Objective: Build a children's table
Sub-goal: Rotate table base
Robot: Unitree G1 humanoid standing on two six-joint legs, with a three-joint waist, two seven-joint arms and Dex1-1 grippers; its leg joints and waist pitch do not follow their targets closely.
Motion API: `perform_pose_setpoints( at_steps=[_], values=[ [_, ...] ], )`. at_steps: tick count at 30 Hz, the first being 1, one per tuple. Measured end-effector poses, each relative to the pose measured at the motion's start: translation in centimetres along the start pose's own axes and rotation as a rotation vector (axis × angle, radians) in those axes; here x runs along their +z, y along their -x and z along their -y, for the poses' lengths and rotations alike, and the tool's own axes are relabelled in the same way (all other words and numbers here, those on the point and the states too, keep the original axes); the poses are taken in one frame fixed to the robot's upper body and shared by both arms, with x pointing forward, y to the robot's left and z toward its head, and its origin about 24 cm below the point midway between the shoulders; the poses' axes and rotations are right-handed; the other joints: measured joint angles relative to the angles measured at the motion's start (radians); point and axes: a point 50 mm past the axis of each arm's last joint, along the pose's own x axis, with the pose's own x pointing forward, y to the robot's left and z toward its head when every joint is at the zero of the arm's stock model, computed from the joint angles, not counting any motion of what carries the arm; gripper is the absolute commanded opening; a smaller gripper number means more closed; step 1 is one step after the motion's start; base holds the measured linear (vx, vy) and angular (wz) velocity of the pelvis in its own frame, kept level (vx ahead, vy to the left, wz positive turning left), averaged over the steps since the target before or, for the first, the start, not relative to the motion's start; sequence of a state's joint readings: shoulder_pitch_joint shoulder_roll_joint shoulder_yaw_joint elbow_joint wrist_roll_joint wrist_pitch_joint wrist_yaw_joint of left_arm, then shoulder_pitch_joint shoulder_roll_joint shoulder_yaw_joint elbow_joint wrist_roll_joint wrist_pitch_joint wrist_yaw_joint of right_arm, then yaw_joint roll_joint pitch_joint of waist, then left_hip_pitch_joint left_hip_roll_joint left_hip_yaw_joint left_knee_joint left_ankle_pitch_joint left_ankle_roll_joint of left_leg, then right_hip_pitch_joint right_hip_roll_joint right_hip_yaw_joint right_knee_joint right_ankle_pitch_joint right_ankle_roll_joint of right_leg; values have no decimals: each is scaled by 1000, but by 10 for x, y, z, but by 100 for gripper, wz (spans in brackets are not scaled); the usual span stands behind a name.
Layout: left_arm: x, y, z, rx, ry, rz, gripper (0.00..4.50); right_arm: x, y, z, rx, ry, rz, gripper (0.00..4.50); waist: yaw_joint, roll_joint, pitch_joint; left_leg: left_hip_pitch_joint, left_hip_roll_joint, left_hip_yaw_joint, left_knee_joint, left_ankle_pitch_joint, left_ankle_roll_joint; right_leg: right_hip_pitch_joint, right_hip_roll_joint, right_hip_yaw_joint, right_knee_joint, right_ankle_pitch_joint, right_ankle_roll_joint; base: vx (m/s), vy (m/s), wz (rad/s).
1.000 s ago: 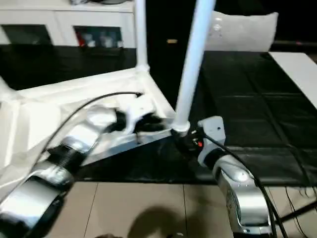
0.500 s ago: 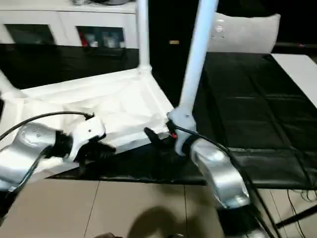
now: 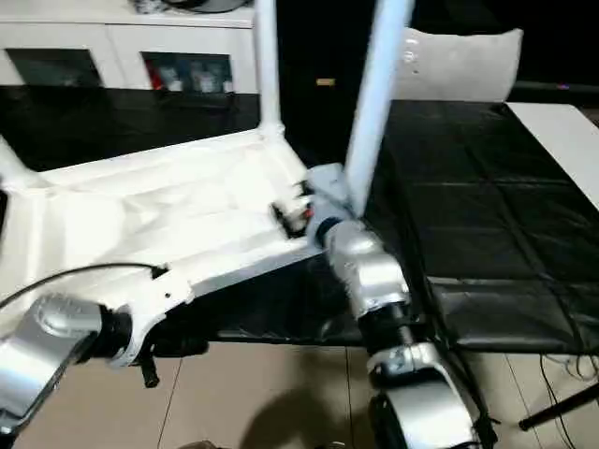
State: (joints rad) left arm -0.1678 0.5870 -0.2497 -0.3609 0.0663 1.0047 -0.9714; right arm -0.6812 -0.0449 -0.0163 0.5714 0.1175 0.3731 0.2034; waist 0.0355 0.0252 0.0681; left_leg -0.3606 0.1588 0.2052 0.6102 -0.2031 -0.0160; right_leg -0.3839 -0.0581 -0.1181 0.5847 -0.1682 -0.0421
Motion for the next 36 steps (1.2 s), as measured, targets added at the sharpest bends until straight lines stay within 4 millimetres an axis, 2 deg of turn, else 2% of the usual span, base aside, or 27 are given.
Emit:
perform_pose_setpoints(
  at_steps=[4, 7, 9, 17, 22, 26, 29, 31, 36],
  values=[
    [-3, 4, -6, 75, -1, -12, 98, -1, -4, 13, -71, 1, 0, 450, -2, 0, 0, 0, 0, 0, 0, 0, 0, 0, 0, 0, 0, 0, 0, 0, 0, 0],
    [-5, 5, -12, 126, -11, -9, 98, 1, -1, 39, -166, -3, 13, 450, 11, 0, 0, -1, -1, 0, 1, 0, 0, 0, -1, 0, 1, 0, 0, 0, 0, 0],
    [-5, 6, -15, 145, -7, -5, 98, 1, 1, 45, -189, -3, 17, 450, 10, 0, 0, -2, -1, 0, 1, 0, 0, 0, -1, 0, 1, 0, 0, 0, 0, 0],
    [4, 12, -31, 226, -30, 37, 98, 0, 20, 96, -343, -5, 15, 450, 19, 0, 0, -5, -1, -1, 4, 0, 1, -1, -1, -1, 1, 0, 0, 0, 0, 0],
    [24, 6, -38, 254, -67, 121, 98, -1, 30, 117, -400, 8, 19, 450, 15, 0, 0, -6, -1, -2, 6, 0, 1, -2, -1, -1, 4, 3, -5, 0, 0, 0],
    [42, -2, -44, 274, -8, 269, 98, 2, 44, 140, -466, 24, 32, 450, 23, 1, 1, -8, -1, -2, 9, 0, 1, -2, -1, -2, 5, 3, -5, 0, 0, 0],
    [46, 0, -48, 307, 16, 312, 98, 5, 52, 150, -497, 34, 46, 450, 15, 1, 1, -7, 0, -2, 9, 0, 2, -2, -1, -2, 6, 3, -4, 0, 0, 0],
    [49, 1, -49, 336, 37, 382, 98, -1, 60, 154, -508, 46, 49, 450, 10, 1, 0, -8, 0, -3, 10, -1, 3, -2, -1, -2, 6, -1, 1, 0, 0, 0],
    [47, -12, -28, 306, 101, 504, 98, -17, 64, 140, -468, 52, 55, 450, -14, 2, 0, -12, 0, -2, 10, -2, 4, -8, -1, -2, 8, -1, 1, 0, 0, 0]
  ],
)
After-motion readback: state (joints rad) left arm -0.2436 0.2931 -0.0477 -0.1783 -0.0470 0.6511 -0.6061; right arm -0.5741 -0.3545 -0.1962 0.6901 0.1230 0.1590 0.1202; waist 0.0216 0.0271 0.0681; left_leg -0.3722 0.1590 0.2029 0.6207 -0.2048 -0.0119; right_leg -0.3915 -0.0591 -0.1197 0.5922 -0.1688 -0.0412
